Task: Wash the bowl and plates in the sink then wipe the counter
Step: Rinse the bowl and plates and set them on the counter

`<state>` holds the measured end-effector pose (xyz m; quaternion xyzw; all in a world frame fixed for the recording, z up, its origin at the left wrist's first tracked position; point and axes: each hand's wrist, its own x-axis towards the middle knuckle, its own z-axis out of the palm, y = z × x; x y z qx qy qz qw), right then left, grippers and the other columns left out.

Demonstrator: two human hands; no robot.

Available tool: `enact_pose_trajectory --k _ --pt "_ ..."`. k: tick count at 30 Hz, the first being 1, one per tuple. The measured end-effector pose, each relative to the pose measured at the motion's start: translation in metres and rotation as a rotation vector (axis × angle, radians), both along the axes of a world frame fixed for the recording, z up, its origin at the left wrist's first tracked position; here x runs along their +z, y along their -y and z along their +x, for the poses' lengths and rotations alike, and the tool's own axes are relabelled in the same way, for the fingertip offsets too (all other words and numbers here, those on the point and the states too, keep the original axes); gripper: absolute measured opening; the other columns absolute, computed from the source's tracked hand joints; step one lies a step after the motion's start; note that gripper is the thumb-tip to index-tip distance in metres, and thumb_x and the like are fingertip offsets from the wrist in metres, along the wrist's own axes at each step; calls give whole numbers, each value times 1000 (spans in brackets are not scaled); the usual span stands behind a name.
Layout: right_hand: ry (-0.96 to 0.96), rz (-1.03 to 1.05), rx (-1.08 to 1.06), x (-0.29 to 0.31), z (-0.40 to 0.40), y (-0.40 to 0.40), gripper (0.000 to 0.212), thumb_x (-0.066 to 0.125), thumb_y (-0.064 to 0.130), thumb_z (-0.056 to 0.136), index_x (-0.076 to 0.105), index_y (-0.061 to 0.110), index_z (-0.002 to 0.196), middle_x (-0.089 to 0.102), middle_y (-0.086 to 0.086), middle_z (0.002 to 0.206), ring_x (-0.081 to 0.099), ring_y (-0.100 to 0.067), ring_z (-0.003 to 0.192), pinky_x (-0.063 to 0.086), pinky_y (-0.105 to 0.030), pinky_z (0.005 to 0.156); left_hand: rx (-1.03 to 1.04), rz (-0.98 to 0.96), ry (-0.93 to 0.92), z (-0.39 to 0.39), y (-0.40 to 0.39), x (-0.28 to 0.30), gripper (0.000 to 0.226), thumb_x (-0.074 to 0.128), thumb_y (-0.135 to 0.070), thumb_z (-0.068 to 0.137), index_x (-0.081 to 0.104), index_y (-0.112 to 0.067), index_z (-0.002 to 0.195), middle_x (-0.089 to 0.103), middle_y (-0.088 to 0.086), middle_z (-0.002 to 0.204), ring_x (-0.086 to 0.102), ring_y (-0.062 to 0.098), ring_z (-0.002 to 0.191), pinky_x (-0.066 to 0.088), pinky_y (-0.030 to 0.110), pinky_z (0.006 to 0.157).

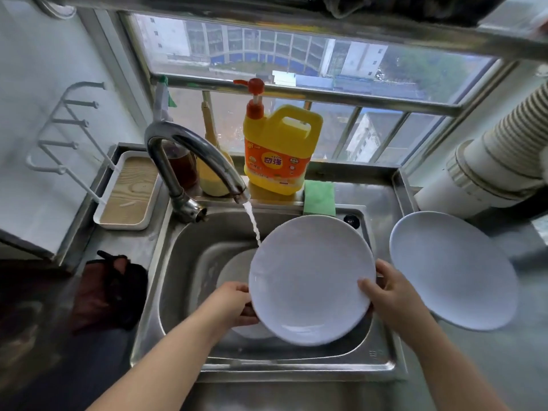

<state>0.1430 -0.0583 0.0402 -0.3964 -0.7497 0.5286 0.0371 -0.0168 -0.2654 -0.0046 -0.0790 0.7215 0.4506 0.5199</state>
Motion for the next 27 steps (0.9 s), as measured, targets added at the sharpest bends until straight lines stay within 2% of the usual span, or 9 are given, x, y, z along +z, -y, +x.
enact_pose_trajectory --k 3,6,9,12,15,17,20,23,27 --pt "-44 131 8 2 5 1 12 59 12 90 60 23 95 71 0 84 68 -18 79 55 -35 73 34 72 13 -7 -12 -4 19 48 1 92 59 -4 107 73 14 87 70 25 79 57 31 65" --pt "-96 141 -39 -6 7 0 10 60 16 91 59 24 97 73 -1 78 68 -19 77 53 -36 74 129 134 -25 -17 -23 -2 26 48 9 88 57 -6 108 70 15 90 69 26 77 56 33 64" --pt "-205 -44 -134 -14 0 4 14 57 13 93 58 23 101 73 -4 82 70 -14 78 58 -32 72 198 196 -114 -28 -29 5 26 49 10 89 58 -6 107 68 13 94 68 25 79 57 32 64" --pt "-256 -213 -229 -27 -13 8 17 58 13 91 58 26 102 73 -5 90 70 -17 83 59 -34 71 214 225 -243 -40 -23 14 22 51 6 91 60 -9 105 68 12 100 67 27 91 57 36 73" --pt "-249 -330 -279 -40 -31 18 20 58 15 91 57 21 110 70 -6 96 67 -18 88 59 -30 68 231 245 -375 -46 -9 26 22 51 1 91 62 -18 96 70 7 97 66 24 94 56 40 81" --pt "-246 -425 -285 -47 -43 28 26 57 15 92 54 17 118 68 -7 102 66 -21 93 59 -28 67 241 252 -448 -48 2 33 22 52 -3 92 62 -23 94 71 1 93 67 19 93 56 37 79" --pt "-188 -537 -262 -57 -60 43 31 58 20 92 52 19 122 66 -4 112 64 -25 103 59 -33 73 280 261 -533 -50 21 44 20 52 -8 94 61 -26 94 70 -5 91 66 9 89 51 24 70" --pt "-137 -620 -230 -66 -76 62 29 56 19 93 53 17 122 65 -5 114 63 -27 104 58 -35 75 305 222 -626 -51 41 51 18 52 -10 95 60 -26 98 68 -10 92 64 1 87 48 15 69" --pt "-58 -726 -192 -68 -93 87 15 55 17 95 56 20 109 64 -3 111 63 -25 101 59 -32 69 372 167 -692 -53 65 58 21 52 -4 93 61 -20 104 67 -11 90 63 2 86 47 17 73"
